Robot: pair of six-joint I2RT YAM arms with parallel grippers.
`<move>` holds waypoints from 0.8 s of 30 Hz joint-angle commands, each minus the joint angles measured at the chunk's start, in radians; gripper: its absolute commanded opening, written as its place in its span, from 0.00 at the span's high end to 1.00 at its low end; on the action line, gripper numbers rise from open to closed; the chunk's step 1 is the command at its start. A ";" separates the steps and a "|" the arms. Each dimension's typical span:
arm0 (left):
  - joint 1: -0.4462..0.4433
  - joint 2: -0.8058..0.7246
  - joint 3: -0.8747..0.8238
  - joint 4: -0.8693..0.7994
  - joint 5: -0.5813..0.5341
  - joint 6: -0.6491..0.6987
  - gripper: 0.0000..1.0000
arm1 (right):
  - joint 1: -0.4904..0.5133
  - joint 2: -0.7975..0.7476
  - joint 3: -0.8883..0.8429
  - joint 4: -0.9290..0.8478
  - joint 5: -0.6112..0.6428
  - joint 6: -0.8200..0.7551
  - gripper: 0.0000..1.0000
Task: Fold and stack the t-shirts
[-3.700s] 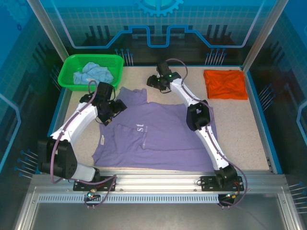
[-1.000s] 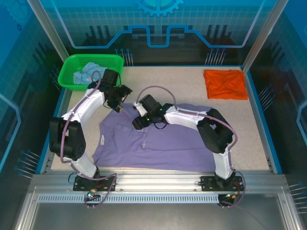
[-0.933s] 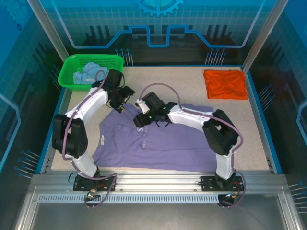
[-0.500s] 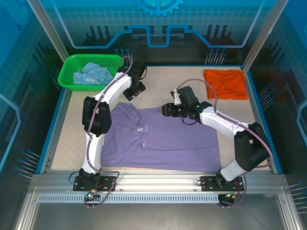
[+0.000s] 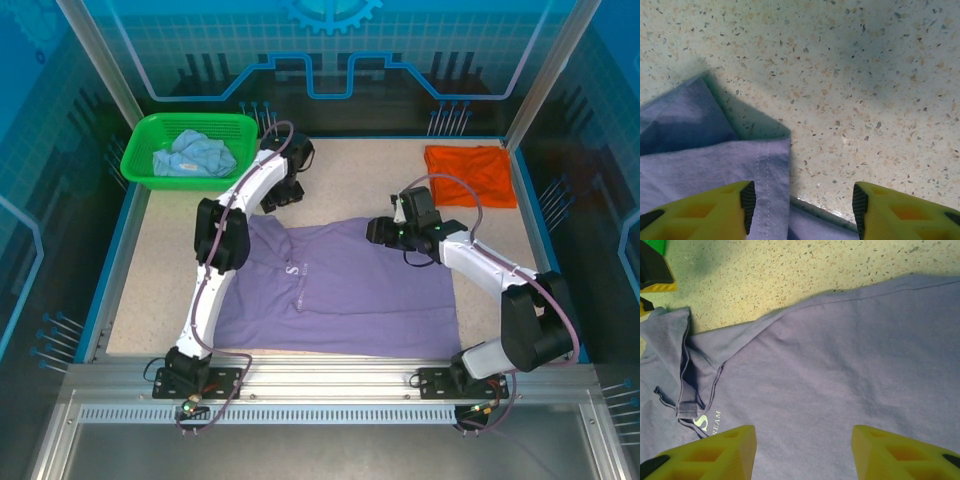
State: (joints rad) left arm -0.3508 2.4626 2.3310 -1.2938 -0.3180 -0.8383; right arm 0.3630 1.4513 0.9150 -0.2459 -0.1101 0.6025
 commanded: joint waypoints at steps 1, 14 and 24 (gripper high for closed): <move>0.007 0.031 -0.003 -0.044 -0.014 0.006 0.45 | -0.013 -0.009 0.007 -0.018 -0.020 -0.007 0.47; 0.035 0.072 -0.053 0.024 0.043 0.031 0.51 | -0.022 0.010 0.013 -0.024 -0.052 -0.010 0.47; 0.052 0.064 -0.110 0.066 0.050 0.062 0.59 | -0.024 0.011 0.021 -0.041 -0.042 -0.010 0.48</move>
State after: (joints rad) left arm -0.3115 2.5183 2.2475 -1.2312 -0.2790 -0.8013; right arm 0.3523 1.4532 0.9154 -0.2584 -0.1429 0.6018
